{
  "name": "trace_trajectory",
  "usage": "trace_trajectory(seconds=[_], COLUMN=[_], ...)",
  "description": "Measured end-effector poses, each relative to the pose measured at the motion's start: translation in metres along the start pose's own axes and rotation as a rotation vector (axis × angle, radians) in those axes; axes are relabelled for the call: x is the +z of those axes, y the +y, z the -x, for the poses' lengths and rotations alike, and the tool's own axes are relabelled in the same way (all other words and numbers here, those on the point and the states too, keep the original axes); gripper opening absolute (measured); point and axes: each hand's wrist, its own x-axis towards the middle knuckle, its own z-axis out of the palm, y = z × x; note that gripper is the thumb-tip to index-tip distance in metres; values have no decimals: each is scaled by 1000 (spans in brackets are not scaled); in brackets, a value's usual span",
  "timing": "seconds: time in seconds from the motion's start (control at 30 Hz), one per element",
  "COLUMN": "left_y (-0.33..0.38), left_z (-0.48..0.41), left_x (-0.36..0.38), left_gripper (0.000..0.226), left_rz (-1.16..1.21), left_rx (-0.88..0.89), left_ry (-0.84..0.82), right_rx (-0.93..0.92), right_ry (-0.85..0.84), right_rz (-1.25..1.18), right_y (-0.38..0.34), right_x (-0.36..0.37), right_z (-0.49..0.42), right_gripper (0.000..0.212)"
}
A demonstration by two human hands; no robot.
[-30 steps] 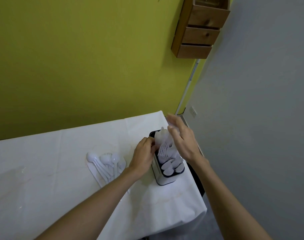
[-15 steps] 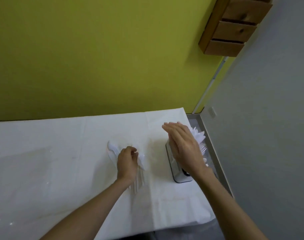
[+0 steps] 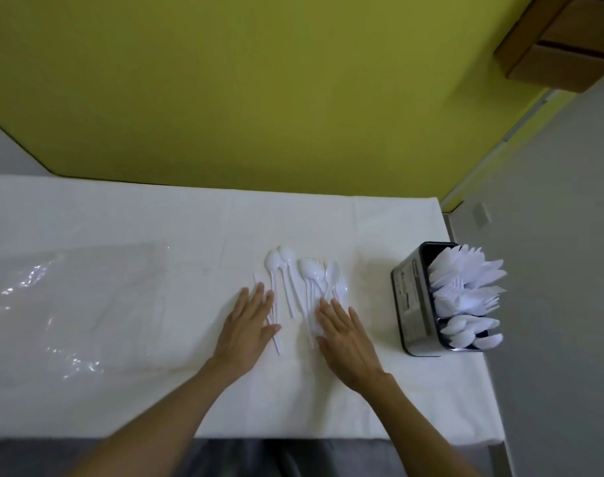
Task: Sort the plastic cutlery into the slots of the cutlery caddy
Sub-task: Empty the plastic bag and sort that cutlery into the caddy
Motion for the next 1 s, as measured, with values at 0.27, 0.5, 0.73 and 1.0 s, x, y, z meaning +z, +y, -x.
trace_trajectory(seconds=[0.27,0.5,0.73,1.0], left_y=[6,-4,1,30], left_z=[3,-5,-11,-14], left_x=[-6,-16,-23,-24], left_gripper=[41,15,10,16], left_rz=[210,389,530,629], left_rx=[-125,-334,-534,-172], left_ry=[264,284,263,163], right_rx=[81,218,241,396], right_ry=[133,218,168,206], right_rz=[-159,-157,-24,-35], right_y=[-22,-16,-36,-20], right_x=[-7,2,5,5], right_z=[-28,-26,-24,-24], right_gripper=[44,30,38,44])
